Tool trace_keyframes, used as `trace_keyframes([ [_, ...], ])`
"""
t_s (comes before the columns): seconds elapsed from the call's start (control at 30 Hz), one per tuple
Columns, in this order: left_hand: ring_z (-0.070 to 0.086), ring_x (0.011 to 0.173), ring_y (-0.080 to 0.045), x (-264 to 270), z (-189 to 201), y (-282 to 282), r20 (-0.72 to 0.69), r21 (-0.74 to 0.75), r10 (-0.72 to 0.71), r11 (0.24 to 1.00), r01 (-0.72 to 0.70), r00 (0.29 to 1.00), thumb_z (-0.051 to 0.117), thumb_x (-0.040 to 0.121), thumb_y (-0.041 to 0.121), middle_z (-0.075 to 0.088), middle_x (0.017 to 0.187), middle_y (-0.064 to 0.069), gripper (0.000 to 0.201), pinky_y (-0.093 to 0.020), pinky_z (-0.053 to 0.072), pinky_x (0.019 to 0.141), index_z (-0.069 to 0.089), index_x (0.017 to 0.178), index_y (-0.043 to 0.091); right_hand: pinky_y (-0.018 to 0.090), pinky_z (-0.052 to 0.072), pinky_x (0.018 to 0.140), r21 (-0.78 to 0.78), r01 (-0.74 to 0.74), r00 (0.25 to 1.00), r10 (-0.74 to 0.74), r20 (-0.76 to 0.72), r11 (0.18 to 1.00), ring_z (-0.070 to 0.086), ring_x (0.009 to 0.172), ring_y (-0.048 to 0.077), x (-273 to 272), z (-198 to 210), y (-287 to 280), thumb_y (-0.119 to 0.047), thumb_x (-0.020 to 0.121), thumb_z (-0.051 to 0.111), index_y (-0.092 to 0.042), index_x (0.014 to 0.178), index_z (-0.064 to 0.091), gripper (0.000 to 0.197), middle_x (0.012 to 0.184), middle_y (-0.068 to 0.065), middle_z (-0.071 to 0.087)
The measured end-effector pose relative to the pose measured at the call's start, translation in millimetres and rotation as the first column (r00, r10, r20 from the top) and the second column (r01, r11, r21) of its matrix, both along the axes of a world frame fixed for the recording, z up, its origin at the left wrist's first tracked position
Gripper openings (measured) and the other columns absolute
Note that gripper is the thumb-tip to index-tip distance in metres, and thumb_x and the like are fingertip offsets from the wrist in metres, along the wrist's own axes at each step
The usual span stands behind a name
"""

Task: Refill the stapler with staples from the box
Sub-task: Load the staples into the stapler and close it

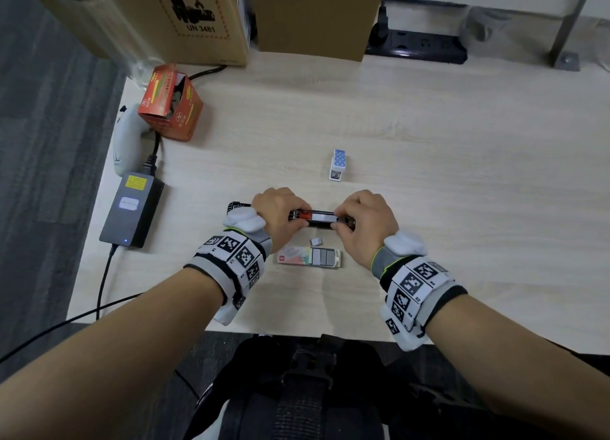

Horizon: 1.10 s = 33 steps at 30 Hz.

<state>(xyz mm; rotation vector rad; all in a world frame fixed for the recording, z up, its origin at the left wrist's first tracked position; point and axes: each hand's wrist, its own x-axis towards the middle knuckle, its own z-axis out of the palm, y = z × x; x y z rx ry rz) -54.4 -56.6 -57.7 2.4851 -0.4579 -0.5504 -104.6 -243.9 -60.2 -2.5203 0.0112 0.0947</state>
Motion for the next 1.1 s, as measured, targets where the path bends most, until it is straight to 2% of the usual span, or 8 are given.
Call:
trace_keyframes([
  [0.13,0.054,0.092,-0.023,1.2,-1.4,-0.3,0.019,-0.015,0.021,1.000,-0.021,1.000,0.068,0.080,0.028,0.066,0.099,-0.002,0.024,-0.035,0.043,0.081,0.068,0.104,0.025,0.041,0.049,0.071,-0.039,0.005,1.000,-0.004,0.028,0.999,0.054,0.087,0.031,0.7,-1.0,1.7,-0.011,0.070,0.076,-0.010,0.079,0.069,0.011,0.091,0.006,0.063],
  [0.37,0.054,0.094,-0.024,1.7,-1.2,0.5,0.034,-0.018,-0.006,1.000,0.007,0.999,0.066,0.081,0.028,0.066,0.101,-0.002,0.026,-0.038,0.044,0.083,0.067,0.106,0.025,0.042,0.047,0.075,-0.091,-0.001,1.000,0.002,0.005,0.996,0.054,0.090,0.032,-3.0,-2.0,-2.1,-0.016,0.072,0.077,-0.012,0.085,0.070,0.015,0.096,0.008,0.063],
  [0.43,0.054,0.099,-0.026,-0.4,-1.2,2.3,0.082,-0.027,-0.016,0.999,0.018,0.997,0.068,0.079,0.030,0.064,0.108,-0.002,0.033,-0.040,0.043,0.086,0.064,0.112,0.024,0.037,0.044,0.070,-0.091,-0.010,0.998,0.016,0.064,0.996,0.053,0.084,0.030,-6.5,2.6,-2.6,-0.015,0.072,0.076,-0.013,0.081,0.068,0.012,0.091,0.007,0.061],
  [0.5,0.054,0.097,-0.028,-3.6,-0.8,5.4,0.181,-0.040,-0.024,0.999,0.032,0.983,0.069,0.078,0.030,0.063,0.107,-0.004,0.036,-0.040,0.043,0.083,0.063,0.112,0.022,0.036,0.042,0.066,-0.099,-0.099,0.990,0.108,0.089,0.990,0.053,0.077,0.030,-11.9,7.5,0.5,-0.014,0.075,0.071,-0.014,0.080,0.069,0.005,0.084,0.007,0.059],
  [0.6,0.054,0.083,-0.027,-14.2,2.9,7.2,0.273,-0.095,-0.050,0.992,0.079,0.961,0.065,0.081,0.031,0.063,0.096,-0.005,0.024,-0.041,0.046,0.073,0.063,0.101,0.019,0.037,0.046,0.066,-0.127,-0.260,0.962,0.245,-0.122,0.957,0.057,0.080,0.035,-17.2,10.4,9.4,-0.019,0.086,0.058,-0.017,0.093,0.071,0.015,0.087,0.009,0.061],
  [0.73,0.055,0.078,-0.027,-35.5,-0.2,6.9,0.245,-0.104,-0.178,0.972,0.209,0.953,0.062,0.080,0.033,0.064,0.088,-0.005,0.020,-0.037,0.045,0.070,0.062,0.093,0.018,0.032,0.042,0.067,-0.223,-0.347,0.899,0.255,-0.357,0.911,0.058,0.094,0.032,-9.0,10.6,16.1,-0.023,0.094,0.046,-0.023,0.108,0.066,0.024,0.103,0.007,0.057],
  [0.87,0.056,0.080,-0.029,-47.2,-12.2,9.3,0.160,0.001,-0.219,0.975,0.222,0.962,0.074,0.070,0.038,0.064,0.092,-0.004,0.033,-0.038,0.045,0.067,0.064,0.097,0.021,0.030,0.033,0.065,-0.291,-0.457,0.847,0.312,-0.430,0.840,0.058,0.095,0.030,-2.0,10.6,17.9,-0.017,0.092,0.047,-0.022,0.103,0.064,0.020,0.106,0.005,0.054],
  [1.1,0.055,0.075,-0.029,-50.5,-14.3,11.1,0.173,0.016,-0.204,0.979,0.205,0.964,0.075,0.067,0.042,0.064,0.087,-0.005,0.036,-0.037,0.044,0.064,0.065,0.095,0.021,0.031,0.036,0.064,-0.332,-0.534,0.809,0.356,-0.468,0.777,0.059,0.093,0.029,4.8,3.3,20.7,-0.019,0.092,0.052,-0.022,0.098,0.062,0.013,0.105,0.004,0.053],
])
